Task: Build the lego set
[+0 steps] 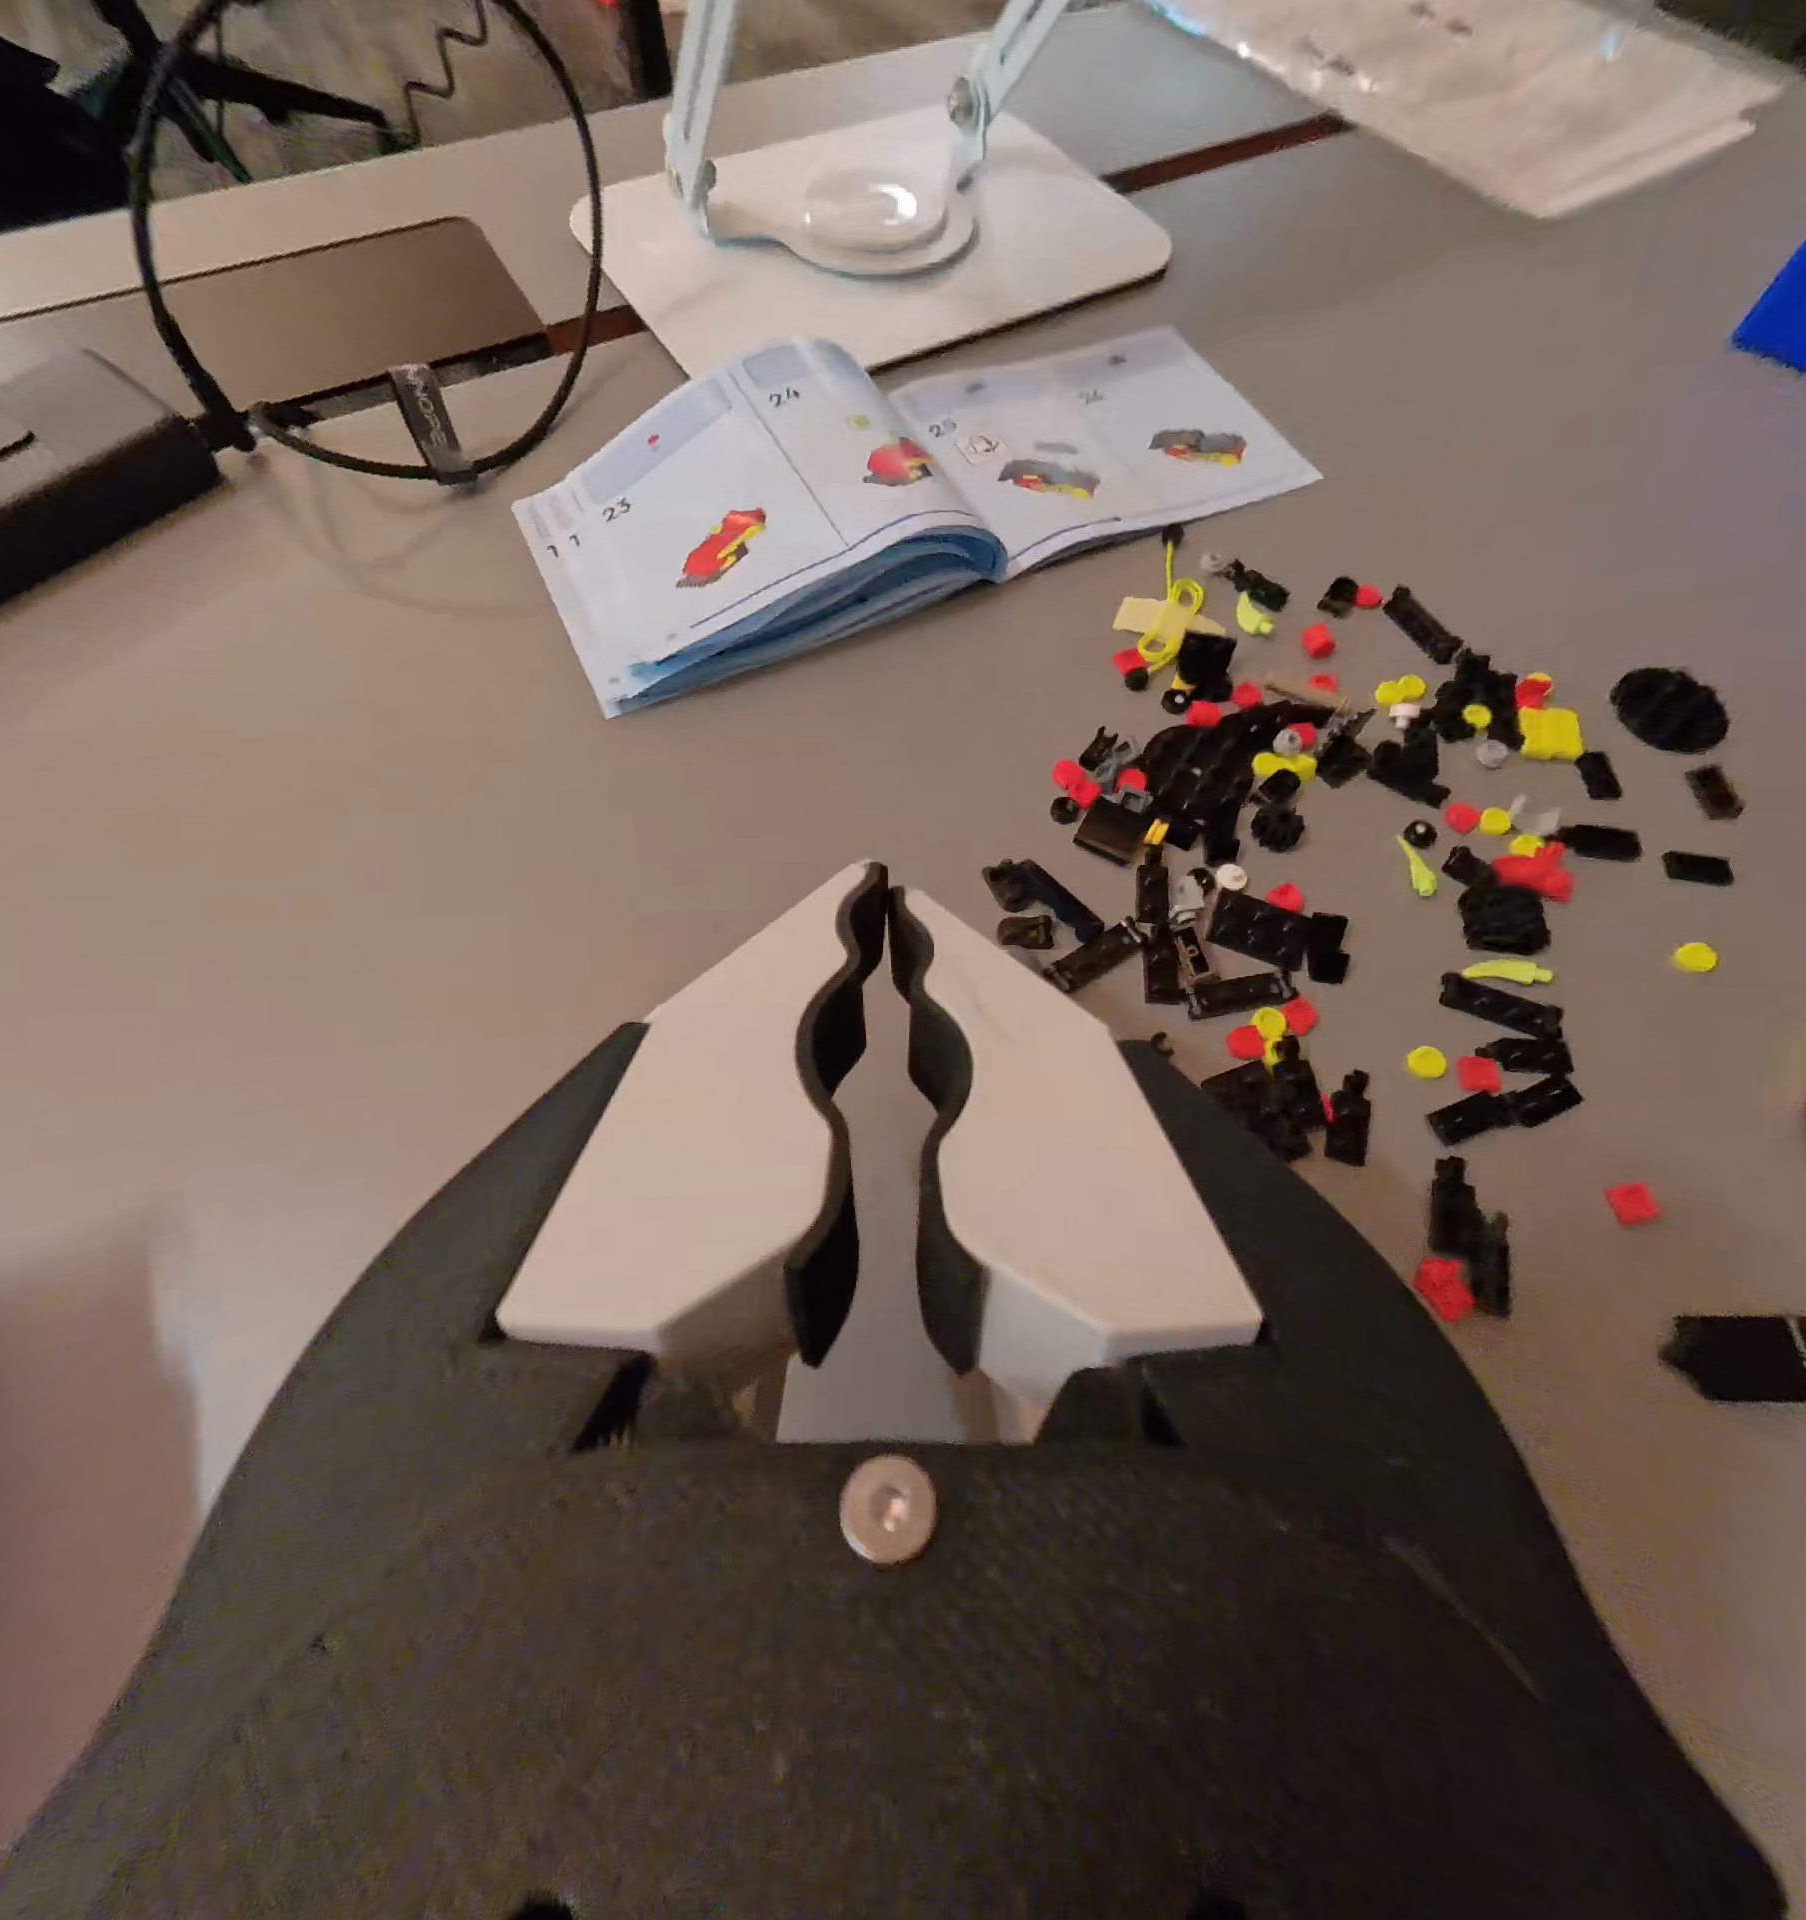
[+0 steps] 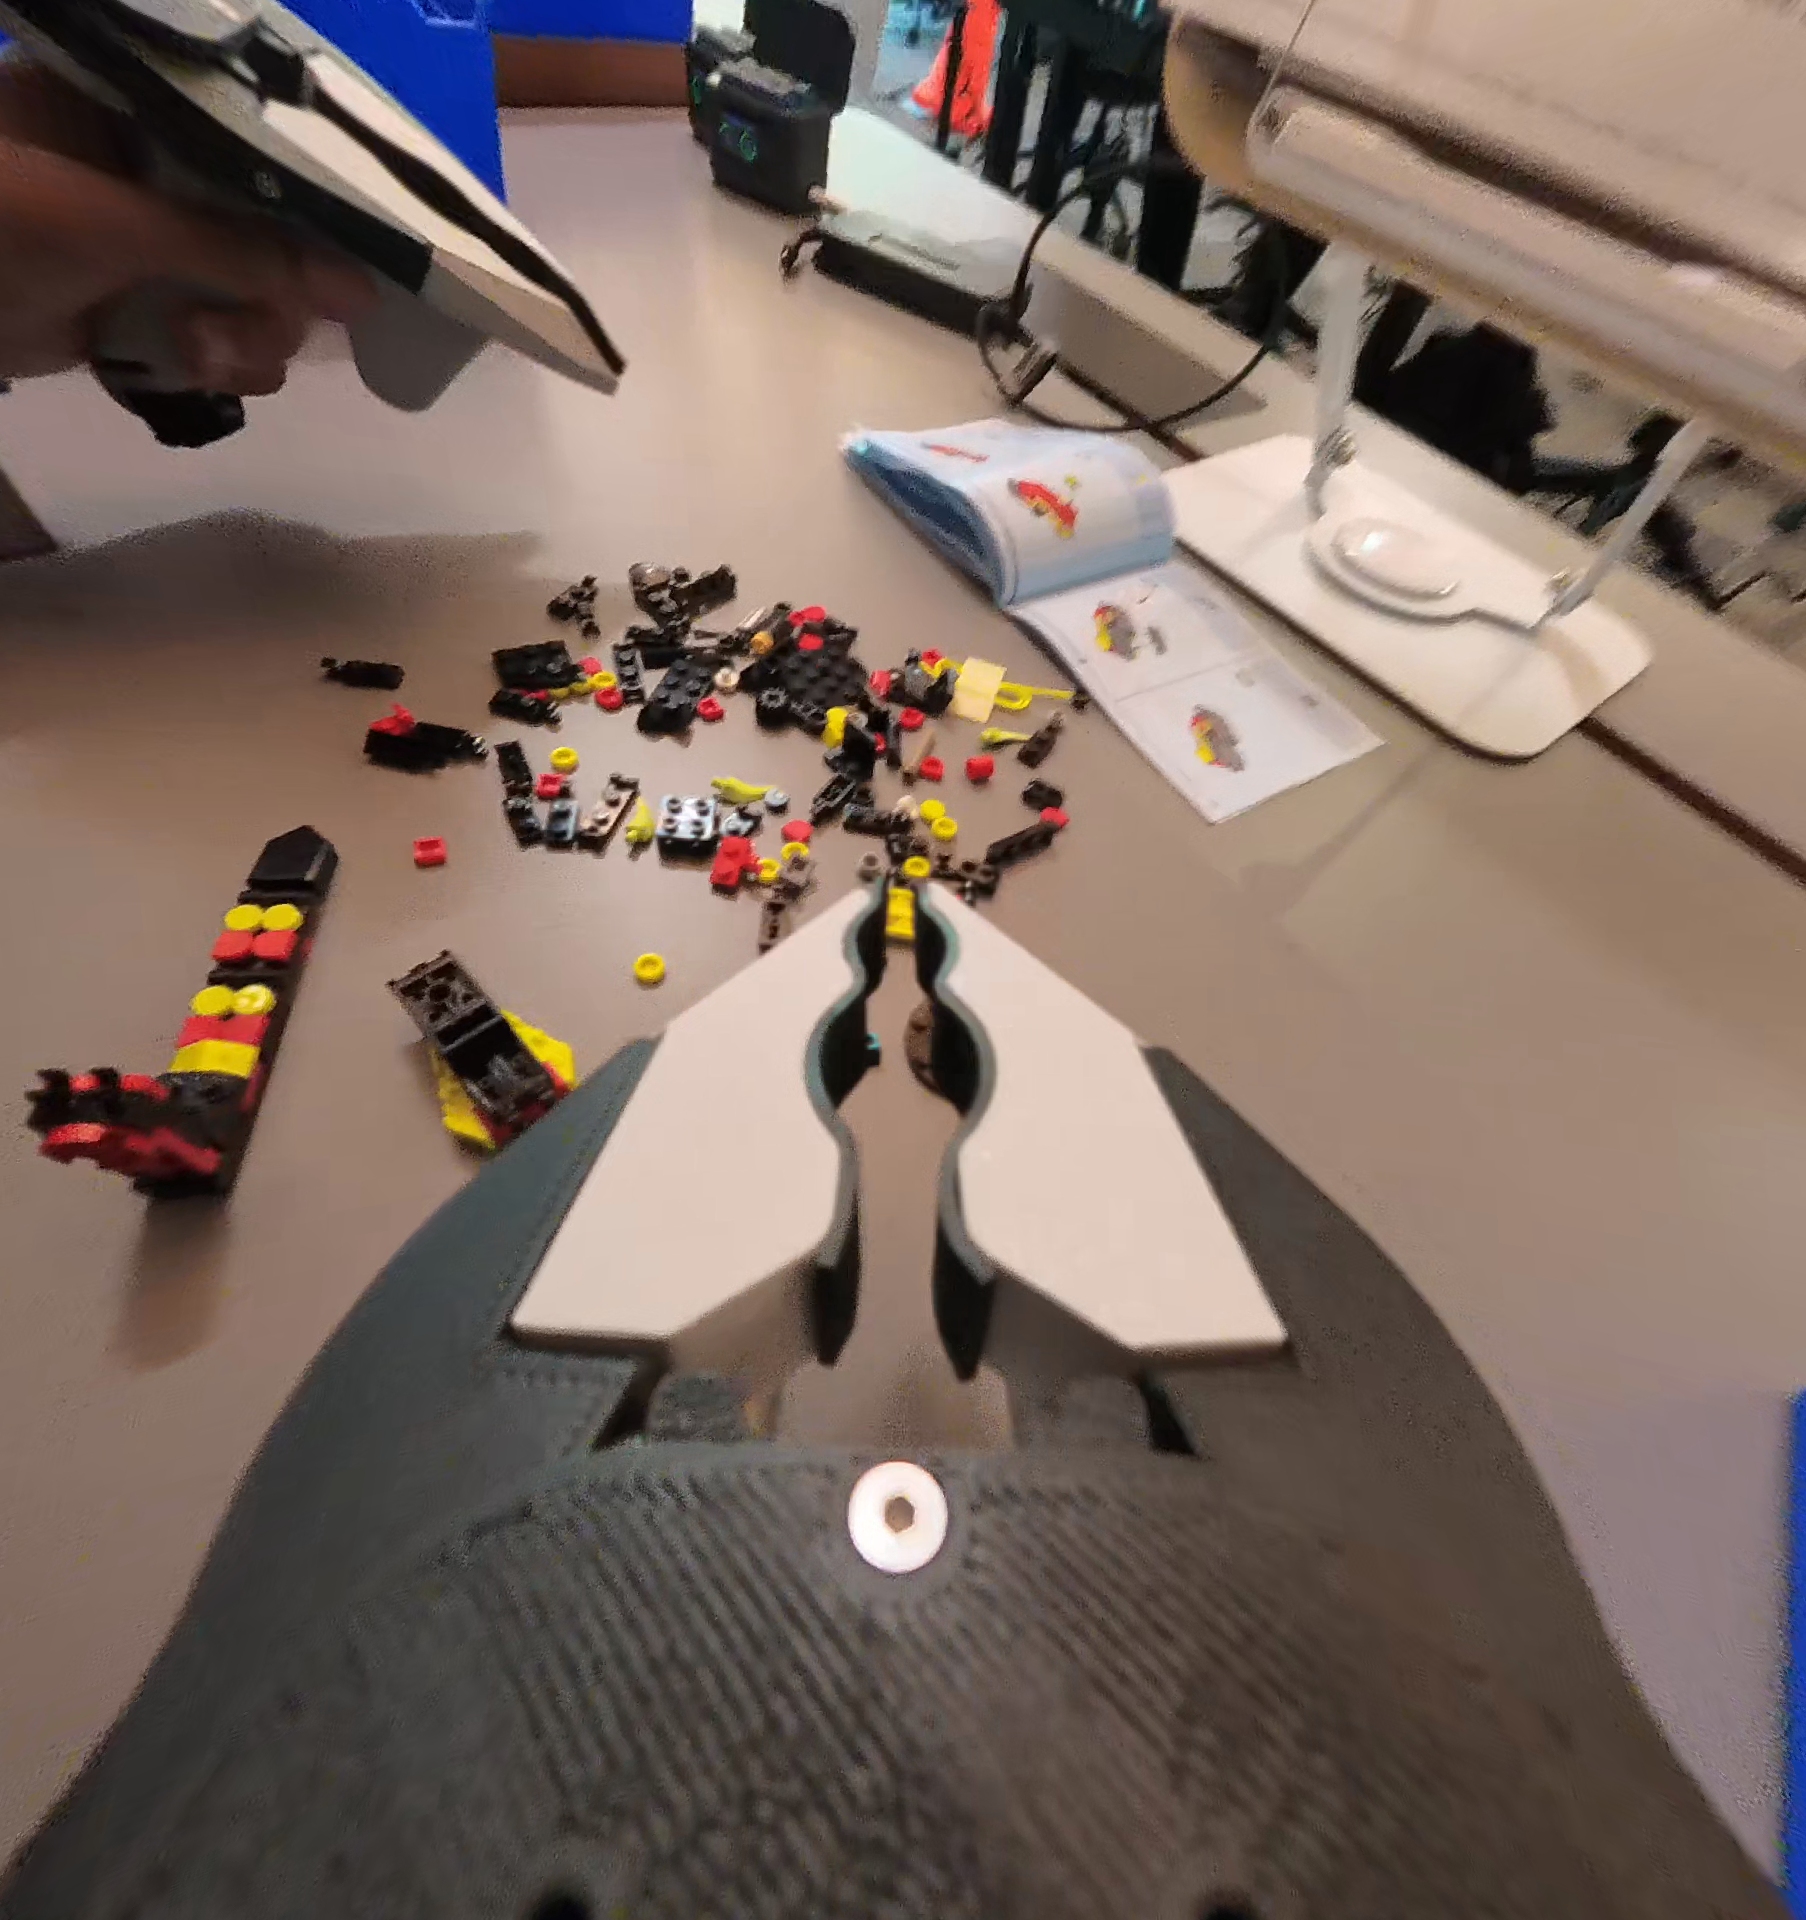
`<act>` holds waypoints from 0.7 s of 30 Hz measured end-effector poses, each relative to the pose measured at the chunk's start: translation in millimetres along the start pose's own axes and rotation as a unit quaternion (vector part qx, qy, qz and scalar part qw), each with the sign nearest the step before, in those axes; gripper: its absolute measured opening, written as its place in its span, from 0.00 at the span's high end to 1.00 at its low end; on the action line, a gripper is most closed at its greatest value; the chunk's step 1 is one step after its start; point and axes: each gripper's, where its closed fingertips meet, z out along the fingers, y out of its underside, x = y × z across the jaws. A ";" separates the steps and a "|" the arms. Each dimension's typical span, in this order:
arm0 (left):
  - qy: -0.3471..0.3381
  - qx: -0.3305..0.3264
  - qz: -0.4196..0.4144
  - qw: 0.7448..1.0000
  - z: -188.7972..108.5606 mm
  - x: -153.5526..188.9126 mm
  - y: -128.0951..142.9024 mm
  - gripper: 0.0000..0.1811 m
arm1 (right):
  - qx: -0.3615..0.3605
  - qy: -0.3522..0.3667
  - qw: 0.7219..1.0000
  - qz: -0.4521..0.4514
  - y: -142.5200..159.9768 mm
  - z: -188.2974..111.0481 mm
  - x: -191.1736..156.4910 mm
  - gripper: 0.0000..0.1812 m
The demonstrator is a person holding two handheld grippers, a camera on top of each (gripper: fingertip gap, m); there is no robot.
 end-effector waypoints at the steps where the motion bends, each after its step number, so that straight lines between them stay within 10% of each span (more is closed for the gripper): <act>1: 0.005 0.000 0.007 1.000 3.3 2.6 1.1 1.00 | -0.007 -0.010 1.000 0.008 2.9 2.2 -2.1 1.00; 21: 0.028 -0.030 0.016 0.999 16.7 15.2 14.2 1.00 | -0.057 -0.030 0.997 0.030 27.9 14.4 -1.8 0.91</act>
